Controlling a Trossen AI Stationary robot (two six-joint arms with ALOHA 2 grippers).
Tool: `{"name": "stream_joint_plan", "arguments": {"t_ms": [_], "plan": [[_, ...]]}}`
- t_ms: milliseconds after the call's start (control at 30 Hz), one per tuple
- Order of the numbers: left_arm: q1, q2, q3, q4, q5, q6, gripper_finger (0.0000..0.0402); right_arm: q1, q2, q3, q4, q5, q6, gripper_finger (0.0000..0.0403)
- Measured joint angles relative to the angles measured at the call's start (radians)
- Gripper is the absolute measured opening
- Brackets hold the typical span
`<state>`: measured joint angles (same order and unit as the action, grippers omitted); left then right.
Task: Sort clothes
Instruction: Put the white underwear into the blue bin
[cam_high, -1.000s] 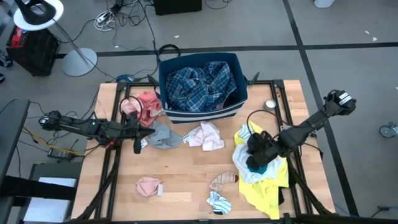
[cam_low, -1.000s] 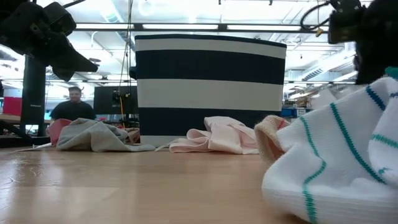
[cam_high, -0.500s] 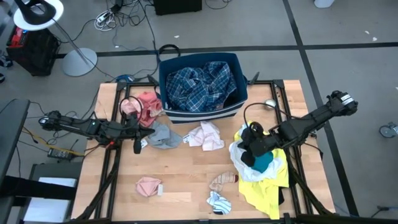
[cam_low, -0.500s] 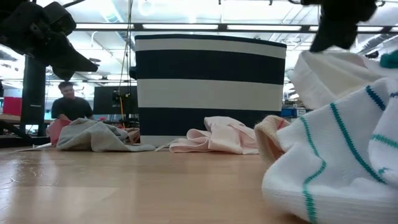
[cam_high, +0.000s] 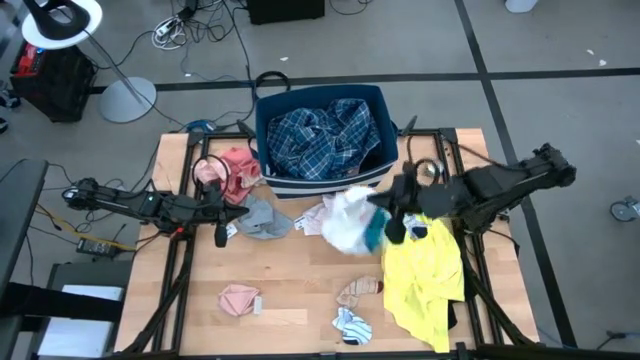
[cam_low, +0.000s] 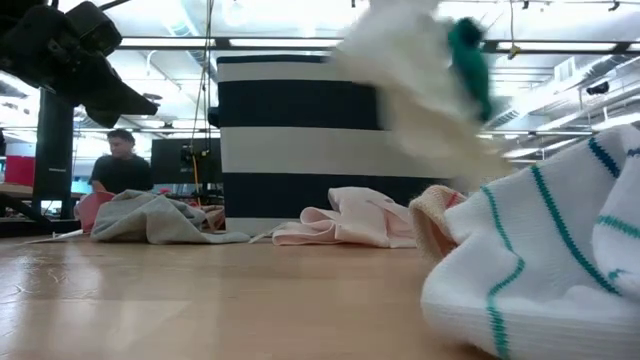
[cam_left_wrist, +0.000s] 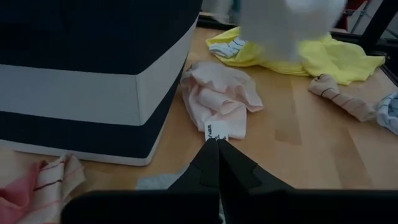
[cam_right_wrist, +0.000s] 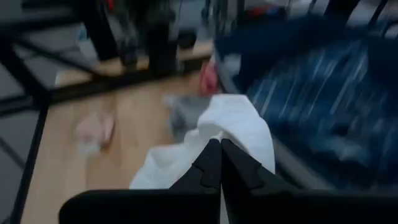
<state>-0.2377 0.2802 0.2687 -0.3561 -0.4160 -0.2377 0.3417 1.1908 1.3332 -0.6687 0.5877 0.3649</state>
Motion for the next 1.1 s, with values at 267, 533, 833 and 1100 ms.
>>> {"name": "stream_joint_plan", "arguments": {"t_ms": [267, 533, 833, 1100], "plan": [[0.0, 0.0, 0.0, -0.004, -0.005, 0.025, 0.0001, -0.148, 0.118, 0.267, 0.137, -0.055, -0.322, 0.0], [0.0, 0.0, 0.0, -0.004, -0.007, 0.054, 0.0001, -0.344, 0.313, 0.599, 0.186, -0.154, -0.515, 0.0], [0.0, 0.0, 0.0, -0.004, -0.02, 0.054, 0.0001, -0.517, 0.471, 0.792, 0.191, -0.277, -0.547, 0.0], [0.0, 0.0, 0.0, 0.033, -0.021, 0.083, 0.0001, -0.597, 0.565, 0.743, -0.057, -0.278, -0.402, 0.0]]}}
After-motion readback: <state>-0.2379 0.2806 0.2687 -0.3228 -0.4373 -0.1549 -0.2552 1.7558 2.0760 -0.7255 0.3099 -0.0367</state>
